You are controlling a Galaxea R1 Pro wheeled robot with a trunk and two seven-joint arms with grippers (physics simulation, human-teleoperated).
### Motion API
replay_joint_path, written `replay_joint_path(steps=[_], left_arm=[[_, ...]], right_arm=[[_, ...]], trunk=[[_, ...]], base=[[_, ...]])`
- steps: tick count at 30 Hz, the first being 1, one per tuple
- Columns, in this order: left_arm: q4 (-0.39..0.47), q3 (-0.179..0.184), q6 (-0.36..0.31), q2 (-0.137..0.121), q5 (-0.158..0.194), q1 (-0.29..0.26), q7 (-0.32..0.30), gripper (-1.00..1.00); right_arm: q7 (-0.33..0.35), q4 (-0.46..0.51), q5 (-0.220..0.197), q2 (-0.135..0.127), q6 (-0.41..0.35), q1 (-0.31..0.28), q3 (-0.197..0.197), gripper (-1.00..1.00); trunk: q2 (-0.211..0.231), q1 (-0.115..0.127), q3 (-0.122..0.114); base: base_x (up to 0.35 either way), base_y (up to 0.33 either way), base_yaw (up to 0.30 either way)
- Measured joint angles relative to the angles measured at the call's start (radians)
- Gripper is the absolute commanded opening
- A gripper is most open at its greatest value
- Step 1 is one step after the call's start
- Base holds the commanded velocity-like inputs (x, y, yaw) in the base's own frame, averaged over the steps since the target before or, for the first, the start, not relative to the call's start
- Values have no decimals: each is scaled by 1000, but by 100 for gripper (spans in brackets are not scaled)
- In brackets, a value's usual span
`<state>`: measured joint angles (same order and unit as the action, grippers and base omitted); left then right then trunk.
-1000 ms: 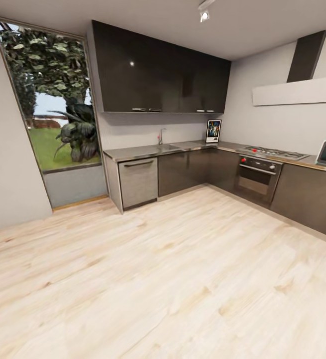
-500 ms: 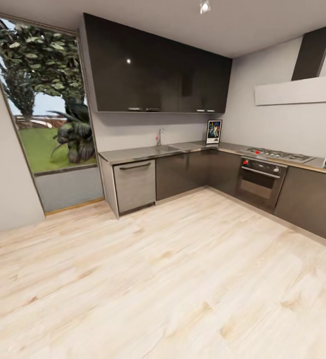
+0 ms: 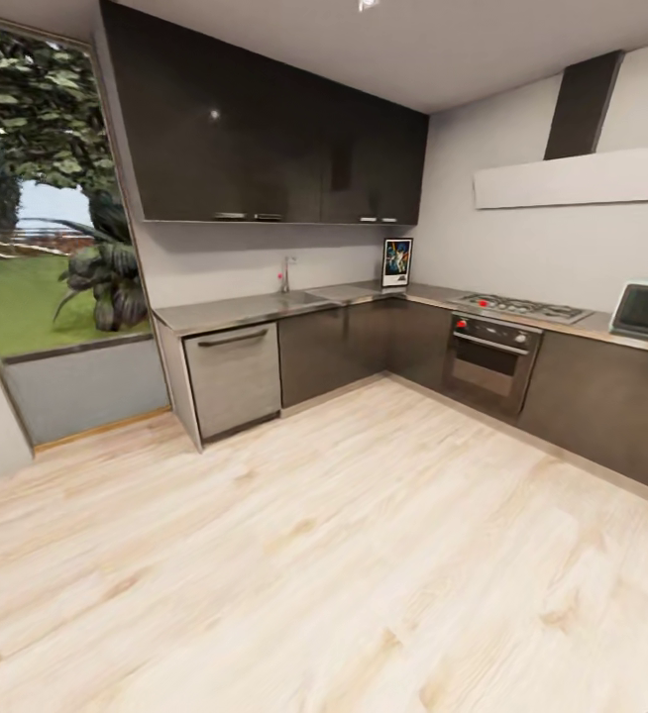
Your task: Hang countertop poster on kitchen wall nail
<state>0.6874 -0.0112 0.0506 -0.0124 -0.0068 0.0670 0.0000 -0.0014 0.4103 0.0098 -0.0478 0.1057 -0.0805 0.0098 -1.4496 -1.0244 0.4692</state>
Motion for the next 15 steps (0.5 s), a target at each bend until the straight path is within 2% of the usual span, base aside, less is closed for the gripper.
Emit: replay_joint_path(steps=[7,15], left_arm=[[0,0,0,0,0,0,0,100],[0,0,0,0,0,0,0,100]], right_arm=[[0,-1,0,0,0,0,0,100],[0,-1,1,0,0,0,0,100]], trunk=[[0,0,0],[0,0,0]], base=[[335,-80,-245],[335,-79,-34]])
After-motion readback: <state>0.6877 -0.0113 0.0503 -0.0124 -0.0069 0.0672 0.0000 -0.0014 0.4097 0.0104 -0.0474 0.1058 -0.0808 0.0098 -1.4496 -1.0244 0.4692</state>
